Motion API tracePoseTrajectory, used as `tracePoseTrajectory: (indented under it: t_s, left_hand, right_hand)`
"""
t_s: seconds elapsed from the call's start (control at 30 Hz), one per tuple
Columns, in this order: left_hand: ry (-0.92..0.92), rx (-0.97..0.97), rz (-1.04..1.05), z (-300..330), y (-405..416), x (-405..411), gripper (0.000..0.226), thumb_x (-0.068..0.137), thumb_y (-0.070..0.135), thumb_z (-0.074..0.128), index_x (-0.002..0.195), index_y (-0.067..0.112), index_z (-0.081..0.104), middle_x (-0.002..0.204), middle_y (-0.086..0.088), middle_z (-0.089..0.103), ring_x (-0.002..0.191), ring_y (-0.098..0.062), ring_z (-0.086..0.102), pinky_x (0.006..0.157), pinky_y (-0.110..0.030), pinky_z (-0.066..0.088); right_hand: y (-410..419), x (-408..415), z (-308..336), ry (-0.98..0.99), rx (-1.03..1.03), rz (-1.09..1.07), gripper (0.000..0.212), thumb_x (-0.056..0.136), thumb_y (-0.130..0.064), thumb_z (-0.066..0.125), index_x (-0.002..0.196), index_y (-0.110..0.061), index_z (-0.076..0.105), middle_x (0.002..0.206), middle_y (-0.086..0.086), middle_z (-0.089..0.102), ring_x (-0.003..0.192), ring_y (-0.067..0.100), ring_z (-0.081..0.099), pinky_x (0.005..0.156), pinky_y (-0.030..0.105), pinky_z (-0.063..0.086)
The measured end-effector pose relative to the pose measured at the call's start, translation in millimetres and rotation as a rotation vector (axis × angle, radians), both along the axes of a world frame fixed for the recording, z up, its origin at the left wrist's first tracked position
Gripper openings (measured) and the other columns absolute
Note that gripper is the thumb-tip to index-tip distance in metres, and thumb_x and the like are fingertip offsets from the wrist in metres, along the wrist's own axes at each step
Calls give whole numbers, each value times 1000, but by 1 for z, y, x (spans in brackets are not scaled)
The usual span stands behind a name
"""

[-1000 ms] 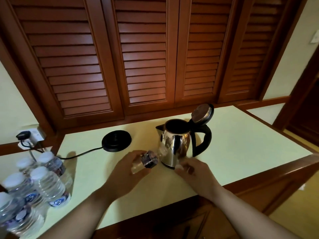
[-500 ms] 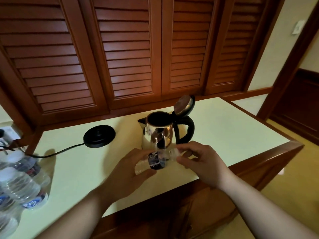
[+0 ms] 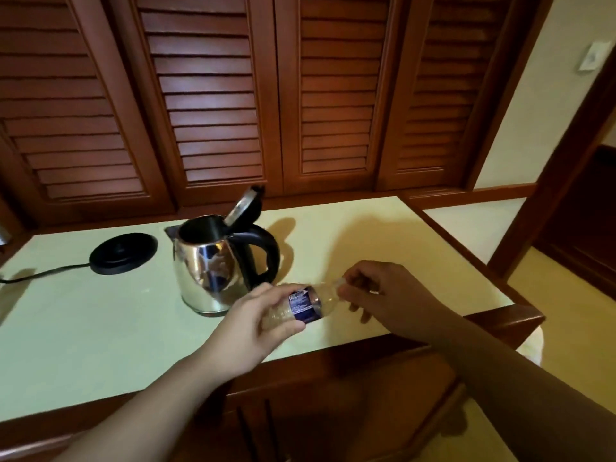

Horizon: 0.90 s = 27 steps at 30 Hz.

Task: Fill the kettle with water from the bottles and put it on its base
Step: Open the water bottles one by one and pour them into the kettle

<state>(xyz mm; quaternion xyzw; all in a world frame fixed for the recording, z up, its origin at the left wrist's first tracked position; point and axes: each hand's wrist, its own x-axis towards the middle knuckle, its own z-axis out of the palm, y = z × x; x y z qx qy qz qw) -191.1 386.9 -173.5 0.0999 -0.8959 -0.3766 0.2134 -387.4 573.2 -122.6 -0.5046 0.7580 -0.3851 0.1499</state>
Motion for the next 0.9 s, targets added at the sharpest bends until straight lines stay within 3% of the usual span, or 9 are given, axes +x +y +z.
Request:
tracePoseTrajectory:
  t_s: [0.1,0.17,0.3,0.4,0.47,0.53,0.6,0.7,0.9]
  left_hand:
    - [-40,59,-18,10,16,-24,48,93,39,74,139,44,59,116,13,63,111,-4,62,89,-16,50]
    - [-57,91,-21,17,22,-37,47,92,40,74,135,50,58,118,19,64,113,-2,63,91,-16,51]
    - [-59,67,2,25,30,-60,49,91,36,78,136,44,61,121,14,66,111,-2,63,88,-10,46]
    - [-31,7,16,23,36,-79,51,91,36,80,139,38,62,121,15,65,115,-4,61,95,-14,45]
    - [-39,-6,14,21,35,-92,52,90,38,80,139,42,61,121,17,64,117,-5,60,99,-19,46]
    - [-48,20,10,20,34,-104,51,89,37,81,136,45,61,121,16,64,116,-5,60,98,-19,46]
    - [-40,42,-3,16,36,-117,50,88,35,82,133,47,62,121,13,66,115,-6,62,95,-17,46]
    - [7,150,-2,8,43,-138,47,89,31,83,131,41,66,121,10,70,112,-9,65,92,-20,49]
    - [55,212,39,2,54,-184,57,84,35,87,136,32,63,126,14,71,116,-7,65,104,-39,54]
  right_hand:
    - [16,-31,7,31,-18,80,8,93,-30,71,101,-32,71,95,-19,71,88,0,69,74,16,56]
    - [22,-47,16,22,-64,123,18,90,-25,75,103,-36,72,99,-27,69,97,-5,66,76,9,53]
    - [26,-73,22,83,-24,109,18,92,-40,69,101,-26,76,85,-18,72,82,0,70,69,15,56]
    - [24,-85,14,75,55,6,51,93,-62,48,82,-18,70,69,-3,71,63,12,71,61,26,60]
    - [27,-95,11,52,21,0,44,96,-56,52,87,-16,68,76,-2,71,64,15,72,59,31,62]
    - [32,-107,12,12,5,50,20,97,-37,66,99,-17,67,90,-5,72,71,13,73,62,30,63]
    - [37,-115,14,-6,53,59,14,96,-29,70,97,-16,67,87,-4,73,71,12,73,63,29,63]
    - [35,-123,15,28,54,-35,29,100,-38,62,89,-12,66,71,3,72,59,17,72,57,29,61]
    - [28,-151,27,155,11,-130,40,93,-42,69,83,-4,69,73,5,73,63,16,71,58,30,59]
